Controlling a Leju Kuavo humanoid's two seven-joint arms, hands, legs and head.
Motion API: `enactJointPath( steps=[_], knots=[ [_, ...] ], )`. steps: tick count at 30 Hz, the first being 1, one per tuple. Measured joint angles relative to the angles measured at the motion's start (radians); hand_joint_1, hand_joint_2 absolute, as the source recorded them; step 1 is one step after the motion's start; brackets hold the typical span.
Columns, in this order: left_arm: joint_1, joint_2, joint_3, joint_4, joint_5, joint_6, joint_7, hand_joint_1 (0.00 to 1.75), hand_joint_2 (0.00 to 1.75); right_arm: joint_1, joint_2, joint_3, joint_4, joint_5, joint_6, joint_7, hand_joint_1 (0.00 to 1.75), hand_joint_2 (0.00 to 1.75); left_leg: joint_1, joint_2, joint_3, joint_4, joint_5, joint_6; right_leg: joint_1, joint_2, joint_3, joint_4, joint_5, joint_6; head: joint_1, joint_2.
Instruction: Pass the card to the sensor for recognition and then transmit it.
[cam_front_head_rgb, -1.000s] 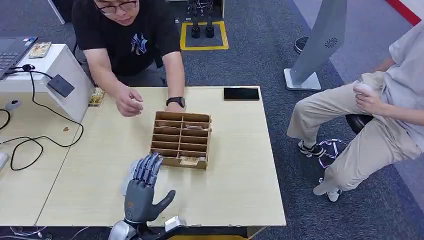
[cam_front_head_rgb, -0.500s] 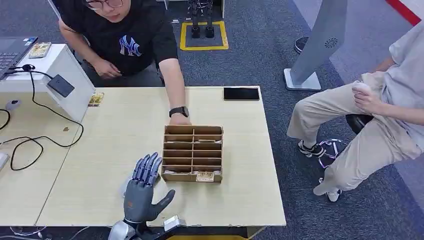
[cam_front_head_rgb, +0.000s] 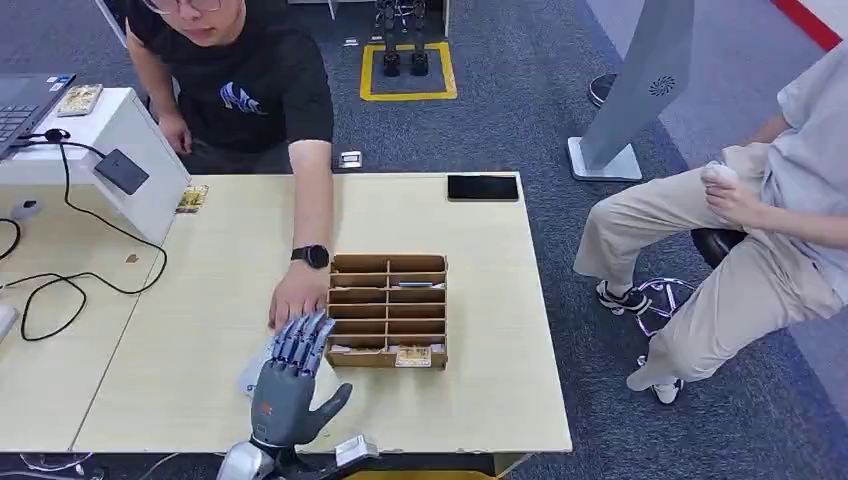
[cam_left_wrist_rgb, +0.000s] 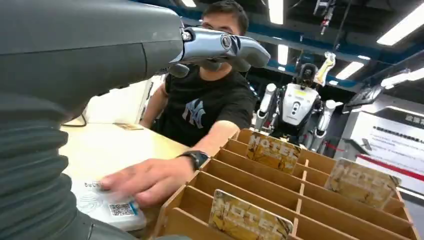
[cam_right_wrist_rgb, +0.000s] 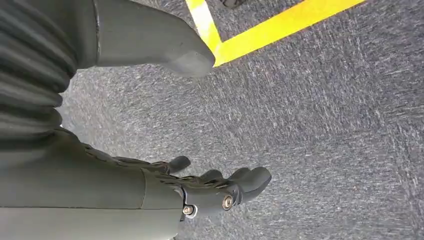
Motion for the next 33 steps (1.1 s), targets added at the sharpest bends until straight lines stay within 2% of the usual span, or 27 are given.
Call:
enactJointPath(
  steps=[5, 6, 7, 14, 15, 19, 25, 27, 33],
  knots=[
    [0.000, 0.000, 0.000, 0.000, -0.005, 0.000, 0.002, 0.00, 1.75, 0.000, 0.000, 0.000, 0.002, 0.000, 0.000, 0.000, 0.00, 1.75, 0.000, 0.000, 0.000, 0.000, 0.000, 0.000, 0.000, 0.000, 0.000, 0.000, 0.000, 0.000, 0.000, 0.000],
    [0.000, 0.000, 0.000, 0.000, -0.007, 0.000, 0.002, 0.23, 1.75, 0.000, 0.000, 0.000, 0.003, 0.000, 0.000, 0.000, 0.00, 1.75, 0.000, 0.000, 0.000, 0.000, 0.000, 0.000, 0.000, 0.000, 0.000, 0.000, 0.000, 0.000, 0.000, 0.000],
    [0.000, 0.000, 0.000, 0.000, -0.012, 0.000, 0.002, 1.05, 1.75, 0.000, 0.000, 0.000, 0.003, 0.000, 0.000, 0.000, 0.00, 1.75, 0.000, 0.000, 0.000, 0.000, 0.000, 0.000, 0.000, 0.000, 0.000, 0.000, 0.000, 0.000, 0.000, 0.000],
    [0.000, 0.000, 0.000, 0.000, -0.035, 0.000, 0.011, 1.05, 1.75, 0.000, 0.000, 0.001, 0.004, 0.012, 0.000, 0.001, 0.00, 1.75, 0.000, 0.000, 0.000, 0.000, 0.000, 0.000, 0.000, 0.000, 0.000, 0.000, 0.000, 0.000, 0.000, 0.000],
    [0.000, 0.000, 0.000, 0.000, -0.035, 0.000, 0.011, 1.75, 1.75, 0.000, 0.000, 0.001, 0.004, 0.013, 0.000, 0.001, 0.00, 1.75, 0.000, 0.000, 0.000, 0.000, 0.000, 0.000, 0.000, 0.000, 0.000, 0.000, 0.000, 0.000, 0.000, 0.000],
    [0.000, 0.000, 0.000, 0.000, -0.053, 0.000, 0.025, 1.75, 1.75, 0.000, 0.000, 0.001, 0.005, 0.015, 0.000, 0.002, 0.00, 1.75, 0.000, 0.000, 0.000, 0.000, 0.000, 0.000, 0.000, 0.000, 0.000, 0.000, 0.000, 0.000, 0.000, 0.000],
    [-0.002, 0.004, -0.011, 0.002, -0.131, 0.000, 0.161, 1.75, 1.75, 0.000, 0.000, 0.005, 0.005, 0.021, 0.001, 0.004, 0.00, 1.75, 0.000, 0.000, 0.000, 0.000, 0.000, 0.000, 0.000, 0.000, 0.000, 0.000, 0.000, 0.000, 0.000, 0.000],
    [-0.007, 0.009, -0.035, 0.005, -0.151, 0.000, 0.213, 1.75, 1.75, 0.000, 0.000, 0.011, 0.006, 0.030, 0.001, 0.004, 0.00, 1.75, 0.000, 0.000, 0.000, 0.000, 0.000, 0.000, 0.000, 0.000, 0.000, 0.000, 0.000, 0.000, 0.000, 0.000],
    [-0.032, 0.023, -0.120, 0.026, -0.174, 0.000, 0.318, 1.75, 1.75, -0.002, -0.002, 0.025, 0.009, 0.036, 0.002, 0.010, 0.00, 1.75, 0.000, 0.000, 0.000, 0.000, 0.000, 0.000, 0.000, 0.000, 0.000, 0.000, 0.000, 0.000, 0.000, 0.000]
  ],
)
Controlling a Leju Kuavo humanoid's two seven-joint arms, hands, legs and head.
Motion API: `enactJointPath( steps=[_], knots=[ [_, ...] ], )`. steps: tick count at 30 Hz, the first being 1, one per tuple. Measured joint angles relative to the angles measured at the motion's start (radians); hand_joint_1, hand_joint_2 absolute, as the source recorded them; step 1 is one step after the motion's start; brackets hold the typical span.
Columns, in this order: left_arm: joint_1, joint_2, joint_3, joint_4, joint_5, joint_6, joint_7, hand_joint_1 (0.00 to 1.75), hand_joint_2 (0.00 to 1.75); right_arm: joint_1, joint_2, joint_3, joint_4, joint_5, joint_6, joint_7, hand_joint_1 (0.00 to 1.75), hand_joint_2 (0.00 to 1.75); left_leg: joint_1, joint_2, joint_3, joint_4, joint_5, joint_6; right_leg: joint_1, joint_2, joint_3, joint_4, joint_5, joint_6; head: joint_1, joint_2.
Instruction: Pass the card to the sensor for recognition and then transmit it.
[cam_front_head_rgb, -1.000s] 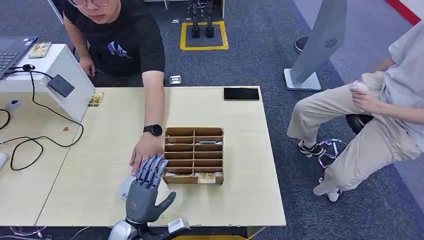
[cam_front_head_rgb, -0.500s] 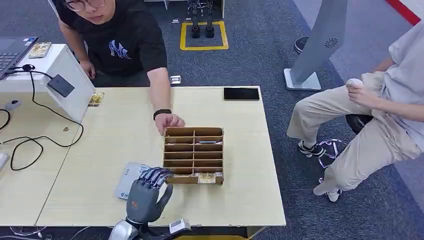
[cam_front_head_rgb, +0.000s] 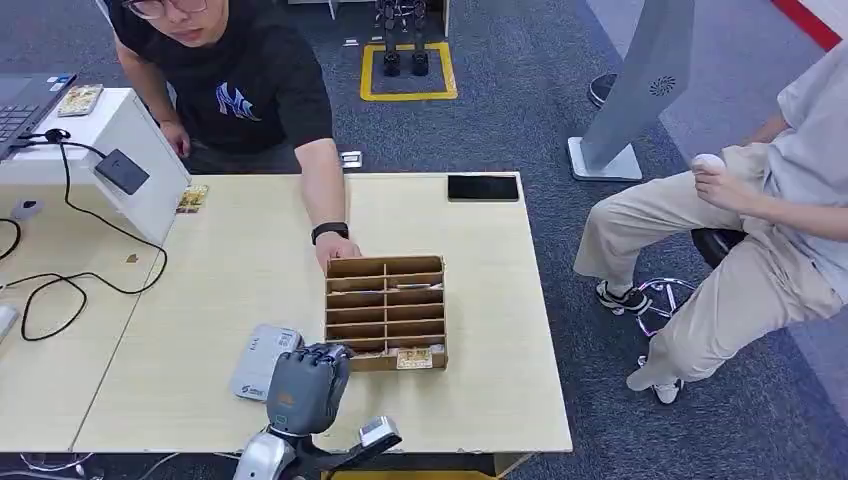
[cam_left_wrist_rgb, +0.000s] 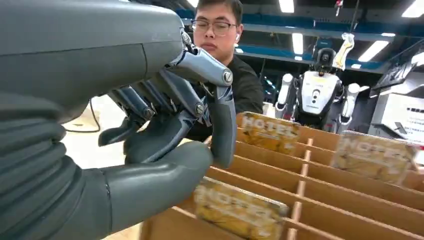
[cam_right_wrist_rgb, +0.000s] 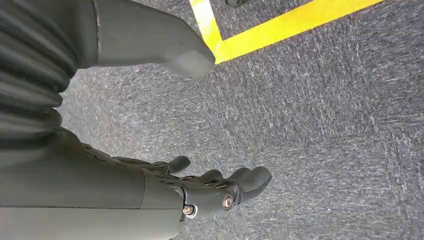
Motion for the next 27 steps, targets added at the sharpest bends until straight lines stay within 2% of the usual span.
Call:
enactJointPath(
  steps=[11, 20, 21, 27],
  knots=[
    [-0.035, 0.017, -0.084, 0.037, 0.034, 0.000, 0.028, 1.75, 1.75, -0.003, -0.002, 0.004, 0.005, 0.012, 0.000, 0.003, 0.00, 1.75, 0.000, 0.000, 0.000, 0.000, 0.000, 0.000, 0.000, 0.000, 0.000, 0.000, 0.000, 0.000, 0.000, 0.000],
    [-0.036, 0.019, -0.092, 0.044, 0.051, 0.000, 0.010, 1.75, 1.75, -0.003, -0.002, 0.010, 0.009, 0.012, -0.001, 0.003, 0.00, 1.75, 0.000, 0.000, 0.000, 0.000, 0.000, 0.000, 0.000, 0.000, 0.000, 0.000, 0.000, 0.000, 0.000, 0.000],
    [-0.036, 0.019, -0.092, 0.044, 0.052, 0.000, 0.006, 1.62, 1.75, -0.003, -0.002, 0.010, 0.009, 0.012, -0.001, 0.003, 0.00, 1.75, 0.000, 0.000, 0.000, 0.000, 0.000, 0.000, 0.000, 0.000, 0.000, 0.000, 0.000, 0.000, 0.000, 0.000],
    [-0.036, 0.018, -0.091, 0.044, 0.052, 0.000, -0.011, 1.62, 1.75, -0.003, -0.002, 0.016, 0.009, 0.012, -0.001, 0.003, 0.00, 1.75, 0.000, 0.000, 0.000, 0.000, 0.000, 0.000, 0.000, 0.000, 0.000, 0.000, 0.000, 0.000, 0.000, 0.000]
  ],
)
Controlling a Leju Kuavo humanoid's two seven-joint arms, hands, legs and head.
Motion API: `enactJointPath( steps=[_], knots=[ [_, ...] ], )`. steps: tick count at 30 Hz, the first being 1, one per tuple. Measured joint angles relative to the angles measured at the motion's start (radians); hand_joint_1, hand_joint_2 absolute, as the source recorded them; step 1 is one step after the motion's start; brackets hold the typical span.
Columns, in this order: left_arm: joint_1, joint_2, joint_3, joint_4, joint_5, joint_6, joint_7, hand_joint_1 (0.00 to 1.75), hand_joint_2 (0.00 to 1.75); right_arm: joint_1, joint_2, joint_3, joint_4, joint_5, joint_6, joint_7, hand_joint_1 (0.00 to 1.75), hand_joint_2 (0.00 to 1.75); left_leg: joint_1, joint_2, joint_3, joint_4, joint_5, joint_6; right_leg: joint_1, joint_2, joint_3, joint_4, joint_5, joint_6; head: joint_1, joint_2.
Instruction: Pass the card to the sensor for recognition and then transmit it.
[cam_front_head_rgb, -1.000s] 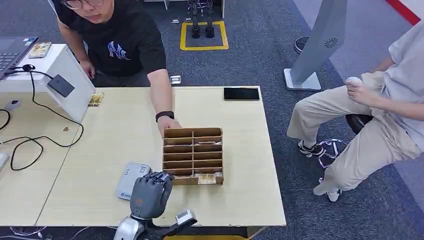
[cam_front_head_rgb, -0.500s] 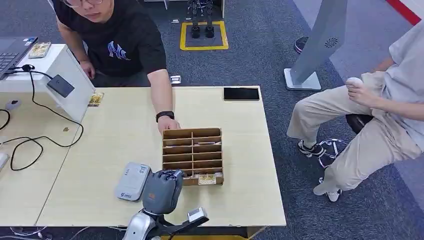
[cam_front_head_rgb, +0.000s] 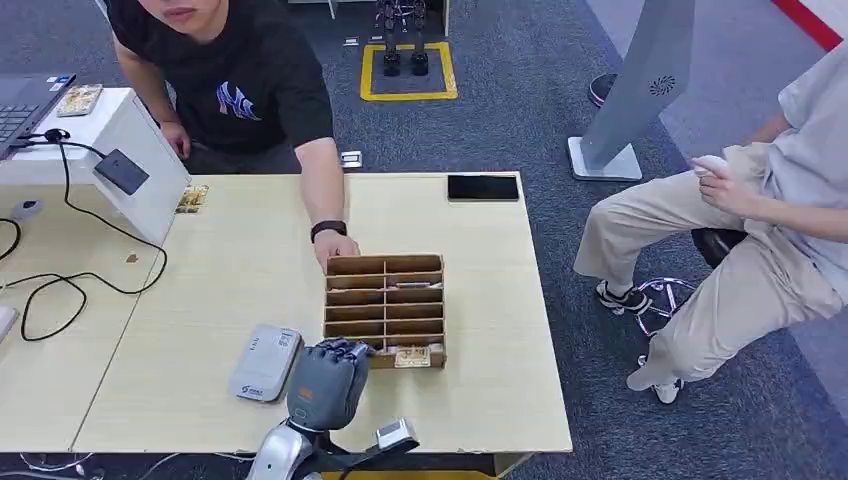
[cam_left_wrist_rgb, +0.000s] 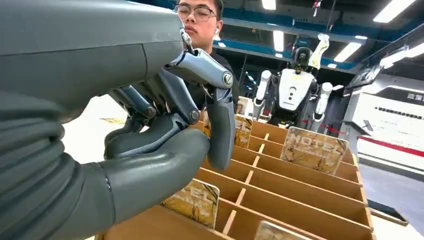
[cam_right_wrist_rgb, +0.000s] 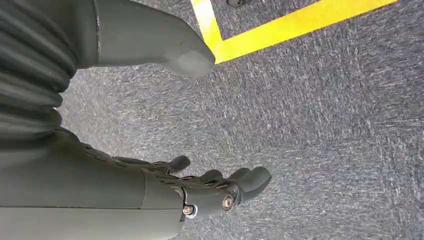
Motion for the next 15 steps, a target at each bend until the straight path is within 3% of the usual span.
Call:
enactJointPath(
  steps=[5, 6, 7, 15],
  knots=[
    [0.000, 0.000, 0.000, 0.000, 0.000, 0.000, 0.000, 1.62, 1.75, 0.000, 0.000, 0.001, 0.000, 0.000, 0.000, 0.000, 0.00, 1.75, 0.000, 0.000, 0.000, 0.000, 0.000, 0.000, 0.000, 0.000, 0.000, 0.000, 0.000, 0.000, 0.000, 0.000],
    [0.000, 0.000, 0.000, 0.000, 0.000, 0.000, 0.000, 1.01, 1.75, 0.000, 0.000, 0.002, 0.000, 0.000, 0.000, 0.000, 0.00, 1.75, 0.000, 0.000, 0.000, 0.000, 0.000, 0.000, 0.000, 0.000, 0.000, 0.000, 0.000, 0.000, 0.000, 0.000],
    [0.000, 0.000, 0.000, 0.000, 0.000, 0.000, 0.000, 0.00, 1.75, 0.000, 0.000, 0.002, 0.000, 0.000, 0.000, 0.000, 0.00, 1.75, 0.000, 0.000, 0.000, 0.000, 0.000, 0.000, 0.000, 0.000, 0.000, 0.000, 0.000, 0.000, 0.000, 0.000],
    [0.001, -0.006, 0.006, 0.000, -0.003, 0.000, -0.025, 0.00, 1.75, 0.000, 0.000, 0.002, 0.000, 0.000, -0.001, 0.000, 0.00, 1.75, 0.000, 0.000, 0.000, 0.000, 0.000, 0.000, 0.000, 0.000, 0.000, 0.000, 0.000, 0.000, 0.000, 0.000]
  ],
)
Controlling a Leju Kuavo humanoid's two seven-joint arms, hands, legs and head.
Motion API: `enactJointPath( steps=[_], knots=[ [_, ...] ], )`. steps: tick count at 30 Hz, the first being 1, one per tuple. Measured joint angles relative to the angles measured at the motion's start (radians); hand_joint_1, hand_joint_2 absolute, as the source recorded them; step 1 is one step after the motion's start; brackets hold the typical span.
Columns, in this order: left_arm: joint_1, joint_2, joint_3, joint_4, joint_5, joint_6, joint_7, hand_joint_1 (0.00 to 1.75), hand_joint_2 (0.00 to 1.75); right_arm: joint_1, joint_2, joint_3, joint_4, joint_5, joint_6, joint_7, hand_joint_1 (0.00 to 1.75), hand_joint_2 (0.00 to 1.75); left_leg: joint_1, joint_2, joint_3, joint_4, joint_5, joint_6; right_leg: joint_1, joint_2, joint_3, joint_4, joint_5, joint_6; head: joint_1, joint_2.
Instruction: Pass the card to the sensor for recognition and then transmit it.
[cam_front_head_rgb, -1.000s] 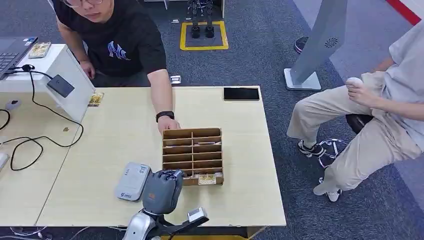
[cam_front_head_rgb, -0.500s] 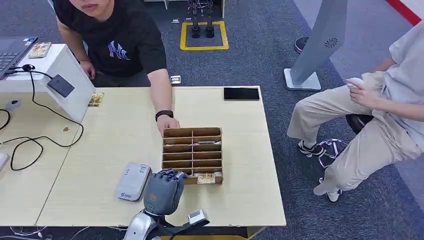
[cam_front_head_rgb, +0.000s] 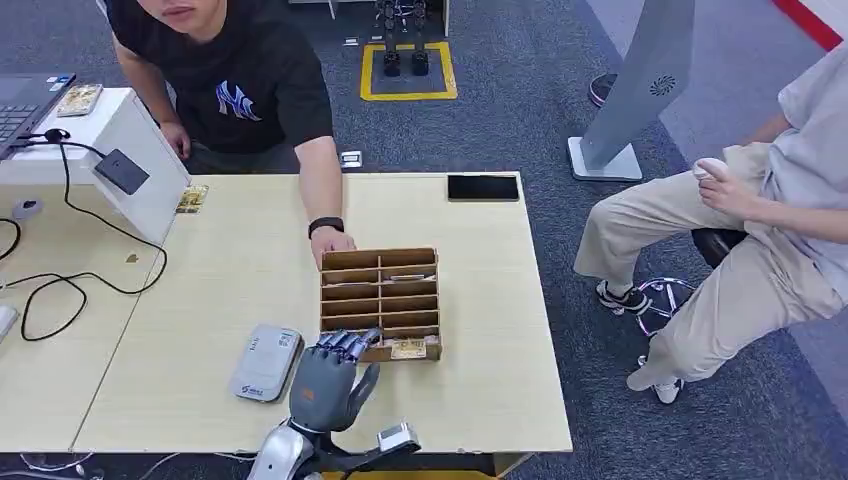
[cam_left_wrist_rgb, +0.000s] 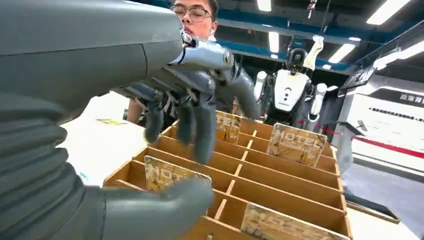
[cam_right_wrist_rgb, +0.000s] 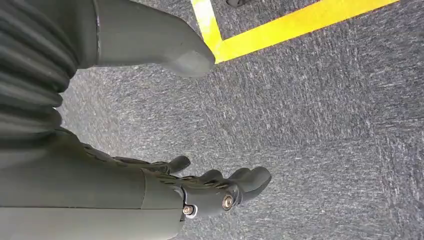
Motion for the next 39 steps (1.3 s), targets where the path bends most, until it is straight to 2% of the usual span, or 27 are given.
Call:
enactJointPath(
  steps=[3, 4, 7, 10, 27, 28, 33, 39],
  knots=[
    [0.000, -0.005, 0.006, 0.000, 0.004, 0.000, -0.017, 0.00, 1.75, 0.000, 0.000, 0.000, 0.000, -0.002, -0.001, 0.000, 0.00, 1.75, 0.000, 0.000, 0.000, 0.000, 0.000, 0.000, 0.000, 0.000, 0.000, 0.000, 0.000, 0.000, 0.000, 0.000],
    [0.001, -0.005, 0.009, -0.001, 0.010, 0.000, -0.027, 0.00, 0.00, 0.000, 0.000, 0.000, 0.000, -0.002, -0.002, 0.000, 0.00, 1.75, 0.000, 0.000, 0.000, 0.000, 0.000, 0.000, 0.000, 0.000, 0.000, 0.000, 0.000, 0.000, 0.000, 0.000],
    [0.005, -0.011, 0.033, -0.004, 0.035, 0.000, -0.075, 0.00, 0.00, 0.000, -0.001, 0.000, 0.000, -0.002, -0.003, 0.000, 0.00, 1.75, 0.000, 0.000, 0.000, 0.000, 0.000, 0.000, 0.000, 0.000, 0.000, 0.000, 0.000, 0.000, 0.000, 0.000],
    [0.008, -0.014, 0.054, -0.005, 0.033, 0.000, -0.094, 0.00, 0.00, 0.000, -0.002, 0.000, 0.000, 0.000, -0.006, 0.004, 0.00, 1.75, 0.000, 0.000, 0.000, 0.000, 0.000, 0.000, 0.000, 0.000, 0.000, 0.000, 0.000, 0.000, 0.000, 0.000],
    [0.018, -0.021, 0.106, -0.005, 0.023, 0.000, -0.101, 0.00, 0.00, 0.000, -0.002, 0.000, 0.000, 0.002, -0.018, 0.009, 0.00, 1.75, 0.000, 0.000, 0.000, 0.000, 0.000, 0.000, 0.000, 0.000, 0.000, 0.000, 0.000, 0.000, 0.000, 0.000],
    [0.018, -0.021, 0.106, -0.005, 0.023, 0.000, -0.101, 0.00, 1.75, 0.000, -0.002, 0.000, 0.000, 0.002, -0.018, 0.009, 0.00, 1.75, 0.000, 0.000, 0.000, 0.000, 0.000, 0.000, 0.000, 0.000, 0.000, 0.000, 0.000, 0.000, 0.000, 0.000],
    [0.018, -0.021, 0.108, -0.005, 0.007, 0.000, -0.109, 0.00, 1.75, 0.000, -0.002, 0.000, 0.000, 0.006, -0.018, 0.009, 0.00, 1.75, 0.000, 0.000, 0.000, 0.000, 0.000, 0.000, 0.000, 0.000, 0.000, 0.000, 0.000, 0.000, 0.000, 0.000],
    [0.018, -0.021, 0.108, -0.005, -0.022, 0.000, -0.088, 0.00, 1.75, 0.000, -0.002, 0.000, 0.000, 0.006, -0.017, 0.009, 0.00, 1.75, 0.000, 0.000, 0.000, 0.000, 0.000, 0.000, 0.000, 0.000, 0.000, 0.000, 0.000, 0.000, 0.000, 0.000]
  ],
)
